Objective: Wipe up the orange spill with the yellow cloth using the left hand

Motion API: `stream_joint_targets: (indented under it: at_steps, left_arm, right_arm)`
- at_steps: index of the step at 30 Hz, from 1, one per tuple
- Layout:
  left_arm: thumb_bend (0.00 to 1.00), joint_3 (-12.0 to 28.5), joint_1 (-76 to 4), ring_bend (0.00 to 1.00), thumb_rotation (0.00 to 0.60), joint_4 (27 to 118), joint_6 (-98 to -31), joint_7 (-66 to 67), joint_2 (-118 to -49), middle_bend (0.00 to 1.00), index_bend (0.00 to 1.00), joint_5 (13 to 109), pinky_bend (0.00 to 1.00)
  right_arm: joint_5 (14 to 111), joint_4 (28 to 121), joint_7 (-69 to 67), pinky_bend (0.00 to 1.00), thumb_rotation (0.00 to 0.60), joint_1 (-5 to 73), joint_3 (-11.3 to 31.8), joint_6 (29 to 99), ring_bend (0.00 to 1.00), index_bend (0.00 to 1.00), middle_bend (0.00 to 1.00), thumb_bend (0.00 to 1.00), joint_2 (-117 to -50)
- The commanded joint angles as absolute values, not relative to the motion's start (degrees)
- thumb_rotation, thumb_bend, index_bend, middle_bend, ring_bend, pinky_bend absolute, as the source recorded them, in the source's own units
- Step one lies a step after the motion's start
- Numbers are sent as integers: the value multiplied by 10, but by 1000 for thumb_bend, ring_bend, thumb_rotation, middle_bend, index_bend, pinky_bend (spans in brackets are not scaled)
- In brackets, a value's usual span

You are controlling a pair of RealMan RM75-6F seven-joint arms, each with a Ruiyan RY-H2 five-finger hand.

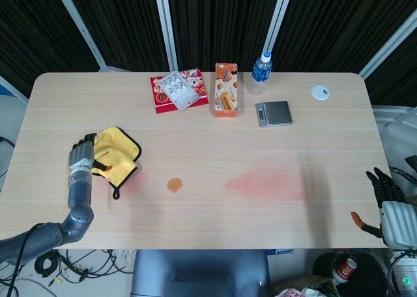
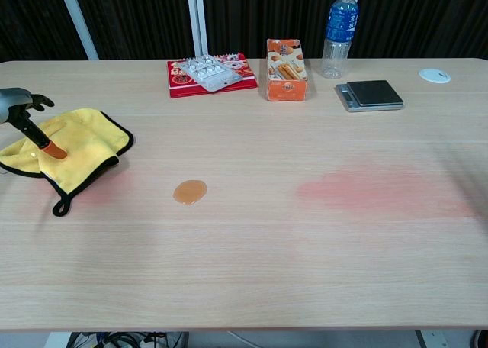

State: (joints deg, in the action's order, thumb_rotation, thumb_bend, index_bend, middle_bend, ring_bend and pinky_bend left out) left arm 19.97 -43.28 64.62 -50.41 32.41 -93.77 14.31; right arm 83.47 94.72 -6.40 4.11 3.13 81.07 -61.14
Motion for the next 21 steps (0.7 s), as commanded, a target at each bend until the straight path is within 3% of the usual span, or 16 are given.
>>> stream_joint_targets:
  at_steps: [1,21]
  left_arm:
    - [0,198,-434,0,600,644,-502,325,-939,0,0,142,0]
    - [0,199,-438,0,600,649,-501,318,-940,0,0,139,0]
  right_arm:
    - [834,947,-64,129,600,41,31,811,0,0,0,173,-611]
    - [834,947,-69,129,600,41,32,810,0,0,0,174,-610]
